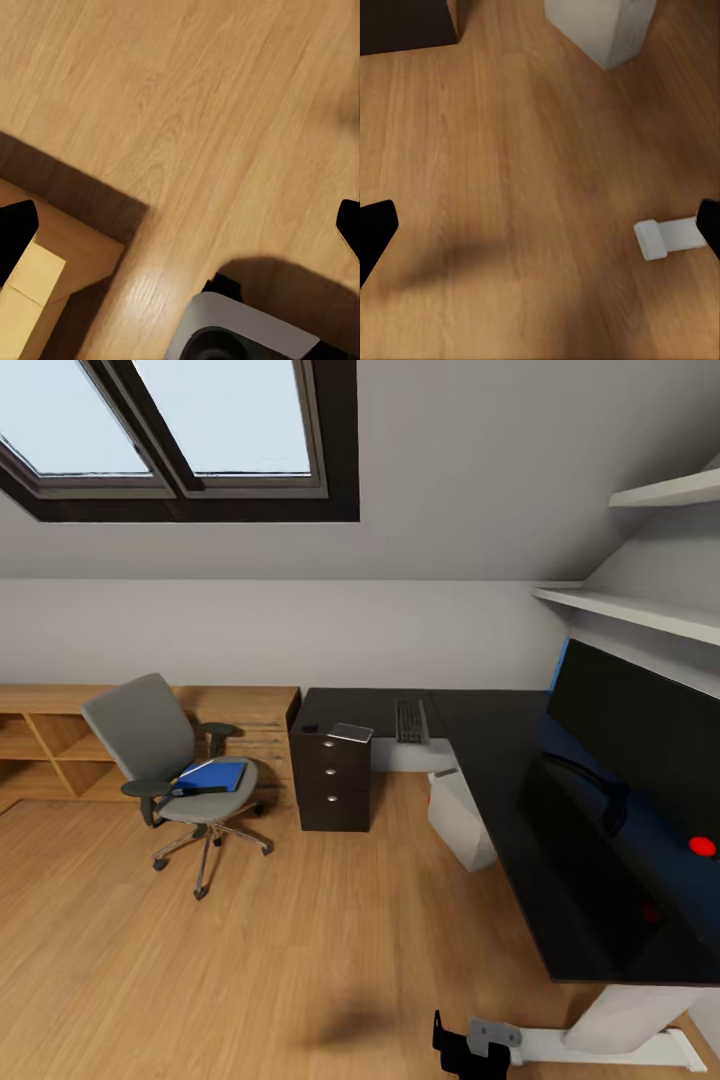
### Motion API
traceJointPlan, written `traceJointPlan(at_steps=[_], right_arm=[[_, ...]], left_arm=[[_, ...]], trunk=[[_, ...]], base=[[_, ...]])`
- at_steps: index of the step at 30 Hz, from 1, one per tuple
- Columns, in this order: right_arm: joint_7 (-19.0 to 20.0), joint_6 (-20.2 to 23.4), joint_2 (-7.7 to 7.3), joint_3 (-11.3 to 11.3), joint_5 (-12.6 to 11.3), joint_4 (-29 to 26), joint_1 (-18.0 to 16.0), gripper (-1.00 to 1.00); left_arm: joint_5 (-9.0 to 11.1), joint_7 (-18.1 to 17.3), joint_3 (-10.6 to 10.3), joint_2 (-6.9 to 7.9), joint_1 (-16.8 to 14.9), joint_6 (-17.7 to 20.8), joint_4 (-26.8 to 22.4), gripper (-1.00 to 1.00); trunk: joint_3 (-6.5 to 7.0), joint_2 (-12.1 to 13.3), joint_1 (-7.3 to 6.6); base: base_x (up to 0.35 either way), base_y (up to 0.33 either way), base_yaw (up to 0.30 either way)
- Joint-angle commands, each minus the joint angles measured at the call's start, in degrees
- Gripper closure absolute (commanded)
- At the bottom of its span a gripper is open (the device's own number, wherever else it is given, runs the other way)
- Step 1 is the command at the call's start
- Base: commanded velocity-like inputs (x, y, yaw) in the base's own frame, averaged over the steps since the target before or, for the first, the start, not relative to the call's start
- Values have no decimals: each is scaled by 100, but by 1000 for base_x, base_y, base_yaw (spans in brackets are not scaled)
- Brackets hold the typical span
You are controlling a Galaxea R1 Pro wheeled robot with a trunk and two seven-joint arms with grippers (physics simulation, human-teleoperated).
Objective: In the bedroom, organize the workspace by keeping the computer under the desk, ensuring the monitor is on the desk, placing the keyboard on the desk next to the monitor, placing the mouse on the desk next to the keyboard, moving the folder from the swivel chair onto the desk next to the mouse, stacking the notebook on top of the folder with the pen on top of the notebook, and positioning the swivel chair next to the desk.
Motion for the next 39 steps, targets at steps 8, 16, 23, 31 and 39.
traceJointPlan(at_steps=[8,16,23,31,39], right_arm=[[4,-27,14,-25,2,5,-4,-100],[4,-23,13,-24,0,6,-4,-100],[4,-23,14,-25,0,7,-3,-100],[6,-23,10,-25,0,9,-2,-100],[7,-23,14,-20,0,7,-5,-100]], left_arm=[[43,26,-38,5,-4,-18,5,-100],[43,23,-38,1,-4,-19,5,-100],[43,7,-44,-74,-4,-25,11,-100],[43,6,-38,-82,-4,-40,14,-100],[42,6,-43,-83,-5,-43,38,-100]], trunk=[[-8,-6,4],[-8,-6,4],[-8,-6,4],[-8,-6,4],[-8,-6,4]], base=[[320,14,0],[321,0,0],[321,36,0],[321,69,0],[321,72,0]])
